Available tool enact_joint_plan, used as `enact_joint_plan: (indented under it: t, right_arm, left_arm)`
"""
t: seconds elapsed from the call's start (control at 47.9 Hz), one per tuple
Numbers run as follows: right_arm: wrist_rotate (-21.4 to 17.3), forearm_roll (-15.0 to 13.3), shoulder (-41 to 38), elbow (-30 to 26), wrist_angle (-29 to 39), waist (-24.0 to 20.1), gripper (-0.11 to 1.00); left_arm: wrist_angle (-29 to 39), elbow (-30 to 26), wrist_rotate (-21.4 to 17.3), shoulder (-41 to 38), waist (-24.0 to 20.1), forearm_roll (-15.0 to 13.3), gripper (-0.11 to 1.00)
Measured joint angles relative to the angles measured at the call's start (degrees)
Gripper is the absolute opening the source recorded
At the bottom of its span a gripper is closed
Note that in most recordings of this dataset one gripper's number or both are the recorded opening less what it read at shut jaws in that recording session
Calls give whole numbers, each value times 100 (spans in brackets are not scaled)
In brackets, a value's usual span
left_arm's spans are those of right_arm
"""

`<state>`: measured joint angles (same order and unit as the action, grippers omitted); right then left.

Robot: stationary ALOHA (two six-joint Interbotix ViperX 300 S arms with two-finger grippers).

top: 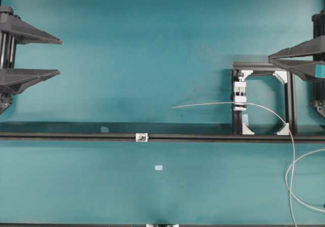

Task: Insert the wire into the hole on the left side and pull it with the left arm.
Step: 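Move the right gripper down toward the white wire at the fixture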

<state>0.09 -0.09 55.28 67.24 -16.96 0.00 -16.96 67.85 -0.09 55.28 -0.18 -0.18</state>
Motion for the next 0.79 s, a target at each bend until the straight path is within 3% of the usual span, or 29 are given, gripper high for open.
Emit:
enact_joint_plan:
  t: [0.042,0.146,0.25,0.334,0.417,0.563,0.626,0.793]
  right_arm:
    - [0,0,-9,26,0,0,22]
    - [-18,0,-88,114,44,0,4]
    - [-114,0,-299,114,105,0,3]
    - [-185,9,-448,114,123,0,3]
    - [-255,0,-606,114,123,0,9]
    - [-360,9,-826,114,114,9,45]
    - [-422,9,-932,114,79,9,54]
    - [-633,0,-1292,114,-79,26,55]
  left_arm:
    - [-9,0,-26,-9,0,-44,22]
    - [-88,0,-9,-53,0,-167,2]
    - [-185,9,-35,-53,-9,-176,-5]
    - [-237,35,-35,-79,-35,-176,4]
    - [-272,79,-35,-176,-79,-185,21]
    - [-369,123,-44,-659,-167,-185,61]
    - [-422,123,-44,-896,-193,-185,62]
    - [-633,123,-44,-1512,-352,-185,66]
